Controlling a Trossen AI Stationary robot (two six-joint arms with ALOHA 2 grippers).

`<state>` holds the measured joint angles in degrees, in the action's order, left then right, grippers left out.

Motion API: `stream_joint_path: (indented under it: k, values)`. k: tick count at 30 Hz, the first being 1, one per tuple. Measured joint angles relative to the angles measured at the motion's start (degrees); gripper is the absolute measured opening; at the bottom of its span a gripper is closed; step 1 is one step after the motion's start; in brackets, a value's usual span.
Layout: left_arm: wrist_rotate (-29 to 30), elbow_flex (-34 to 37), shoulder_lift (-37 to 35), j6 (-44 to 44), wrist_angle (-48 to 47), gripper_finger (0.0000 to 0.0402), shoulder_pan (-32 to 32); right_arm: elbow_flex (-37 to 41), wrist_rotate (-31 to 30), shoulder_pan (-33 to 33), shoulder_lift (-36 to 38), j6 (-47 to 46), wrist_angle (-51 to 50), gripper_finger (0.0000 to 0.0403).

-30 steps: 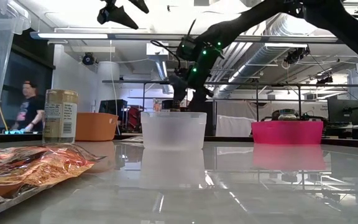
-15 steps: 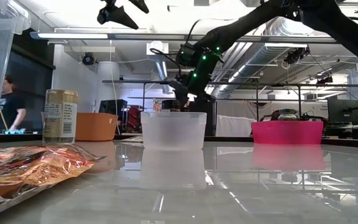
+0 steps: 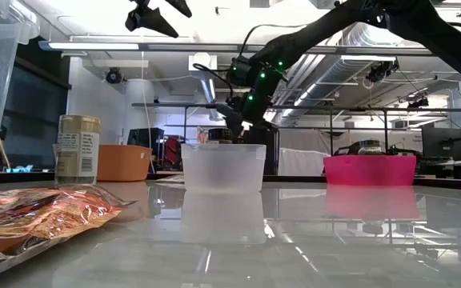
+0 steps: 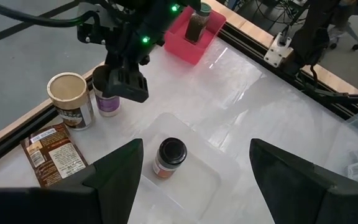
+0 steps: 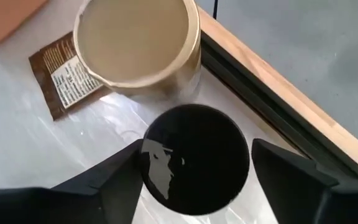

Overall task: Sort spices by type
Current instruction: Put the black seasoning bottle into the white bin

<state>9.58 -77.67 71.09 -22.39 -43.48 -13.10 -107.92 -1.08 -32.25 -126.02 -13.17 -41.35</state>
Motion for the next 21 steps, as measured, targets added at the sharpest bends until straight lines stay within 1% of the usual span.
stream_joint_path:
  k: [7,10,12,14,17,19,21]
  values:
    - [0.0,0.0,0.0,0.0,0.0,0.0282,0.0,0.0,-2.2,0.0,0.1,-1.3,0.0,0.0198]
    - [0.0,0.0,0.0,0.1,0.0,0.0282,0.0,0.0,-1.9,0.0,0.5,0.3,-0.3,0.0196]
    - [0.0,0.0,0.0,0.6,-0.2,0.0282,0.0,0.1,-2.0,0.1,1.9,2.5,-2.6,0.0196]
    - [0.0,0.0,-0.1,2.1,-0.7,0.0282,0.0,0.1,-1.9,0.2,4.9,4.6,-4.7,0.0196]
    - [0.0,0.0,-0.5,3.6,-2.4,0.0282,0.0,0.0,-0.6,0.2,11.8,7.8,-7.5,0.0196]
    - [0.1,0.0,-0.8,5.0,-3.7,0.0282,0.0,0.0,2.6,0.1,16.4,9.2,-7.8,0.0196]
    - [0.5,0.0,-0.9,6.9,-4.8,0.0282,0.0,0.0,7.2,0.4,21.0,9.3,-7.7,0.0196]
